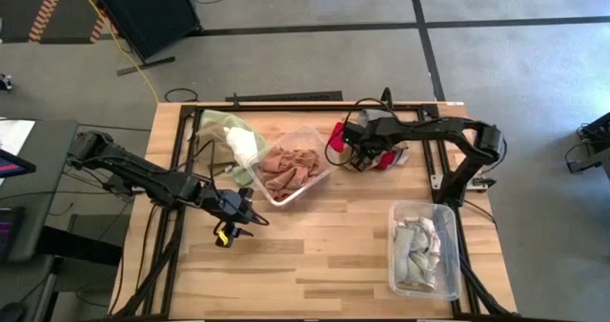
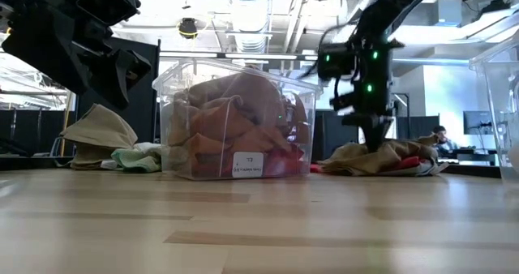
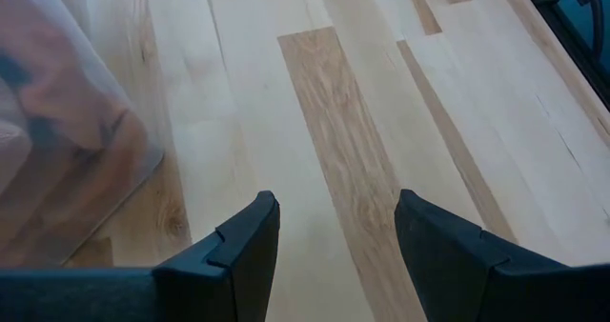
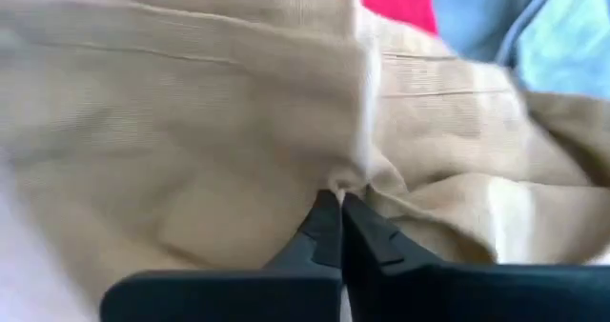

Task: Sort towels by color in basket
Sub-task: Put the brown towel into the bottom transparent bin

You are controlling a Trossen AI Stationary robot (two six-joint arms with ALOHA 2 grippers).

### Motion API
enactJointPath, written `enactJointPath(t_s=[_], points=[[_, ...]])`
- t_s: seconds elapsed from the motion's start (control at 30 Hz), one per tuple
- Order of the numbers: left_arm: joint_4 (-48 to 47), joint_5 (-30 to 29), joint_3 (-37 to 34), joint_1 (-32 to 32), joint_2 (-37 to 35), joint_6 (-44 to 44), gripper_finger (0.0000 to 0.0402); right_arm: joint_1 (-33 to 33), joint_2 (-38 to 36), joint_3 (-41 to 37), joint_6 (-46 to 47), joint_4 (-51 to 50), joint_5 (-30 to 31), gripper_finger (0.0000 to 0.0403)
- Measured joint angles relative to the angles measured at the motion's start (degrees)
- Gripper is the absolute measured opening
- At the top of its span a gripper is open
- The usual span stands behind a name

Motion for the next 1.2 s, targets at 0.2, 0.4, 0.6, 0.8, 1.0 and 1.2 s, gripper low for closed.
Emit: enactJointPath(t_s=[0.2, 0.4, 0.6, 0.8, 1.0, 1.2], points=[[0.02, 0.00, 0.00, 0.00, 0.00, -0.11, 0.0199, 3.74, -8.00, 1.88, 1.07, -1.84, -0.03, 0.0017], [0.16, 0.00, 0.00, 0.00, 0.00, -0.11, 0.0199, 8.37, -16.42, 4.11, 3.66, -4.45, 0.94, 0.0017], [0.15, 0.00, 0.00, 0.00, 0.00, -0.13, 0.0199, 15.17, -23.97, 6.28, 6.85, -6.54, 1.10, 0.0017], [0.17, 0.00, 0.00, 0.00, 0.00, -0.13, 0.0199, 24.46, -29.51, 9.06, 11.25, -8.72, 1.78, 0.0017], [0.17, 0.00, 0.00, 0.00, 0.00, -0.18, 0.0199, 35.38, -32.38, 12.81, 16.67, -14.60, 2.93, 0.0017], [0.20, 0.00, 0.00, 0.00, 0.00, -0.65, 0.0199, 47.32, -33.73, 16.73, 25.23, -22.08, 2.90, 0.0017]])
